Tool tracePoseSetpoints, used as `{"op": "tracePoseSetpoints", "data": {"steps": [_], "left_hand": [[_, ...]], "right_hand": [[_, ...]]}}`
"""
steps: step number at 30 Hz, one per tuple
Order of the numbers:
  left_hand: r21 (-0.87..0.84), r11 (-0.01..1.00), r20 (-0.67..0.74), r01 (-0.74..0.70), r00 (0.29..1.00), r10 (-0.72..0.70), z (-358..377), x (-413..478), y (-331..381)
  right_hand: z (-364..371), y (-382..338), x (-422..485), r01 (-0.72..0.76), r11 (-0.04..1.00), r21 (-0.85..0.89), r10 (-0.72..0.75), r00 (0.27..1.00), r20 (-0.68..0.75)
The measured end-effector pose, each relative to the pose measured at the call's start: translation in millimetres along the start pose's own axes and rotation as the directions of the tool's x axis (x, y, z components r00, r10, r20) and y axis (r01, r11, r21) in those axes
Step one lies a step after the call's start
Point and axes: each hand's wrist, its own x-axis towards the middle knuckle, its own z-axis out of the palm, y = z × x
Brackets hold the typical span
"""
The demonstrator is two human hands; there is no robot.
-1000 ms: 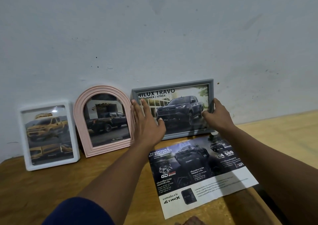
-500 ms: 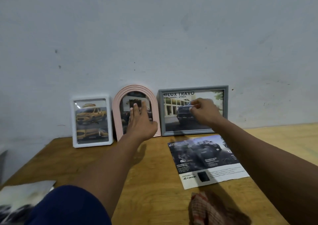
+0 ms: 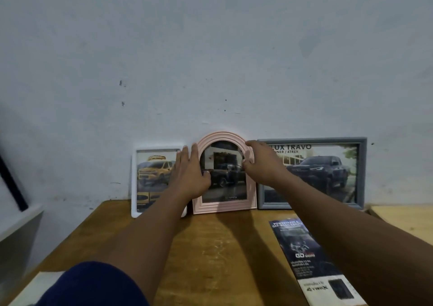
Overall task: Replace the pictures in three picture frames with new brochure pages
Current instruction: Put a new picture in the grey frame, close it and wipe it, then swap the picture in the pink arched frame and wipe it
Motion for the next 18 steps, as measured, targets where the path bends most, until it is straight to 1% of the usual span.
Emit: {"op": "tracePoseSetpoints", "data": {"steps": [4,7,10,13,16,18], "left_hand": [[0.028,1.000,-0.031,-0.012,0.999,0.013,6,21,0],[0.017,1.000,-0.059,-0.004,0.998,0.005,11,26,1],[-0.022,1.000,-0.091,-0.012,0.996,0.010,14,26,0],[-0.076,0.997,-0.160,-0.030,0.987,0.018,15,24,-2],[-0.205,0.977,-0.211,-0.059,0.977,0.014,13,20,-5],[-0.313,0.949,-0.245,-0.039,0.969,-0.041,8,16,-5]], "right_hand": [[12,-4,18,0.036,0.986,-0.162,-0.042,0.999,-0.034],[21,-6,23,0.030,0.976,-0.217,-0.045,0.997,-0.066],[26,-5,26,0.016,0.978,-0.210,-0.046,0.989,-0.140],[26,-4,26,0.000,0.983,-0.182,-0.027,0.990,-0.142],[24,-4,23,0.003,0.989,-0.147,-0.021,0.992,-0.122],[21,-4,19,0.001,0.996,-0.086,-0.011,0.993,-0.120]]}}
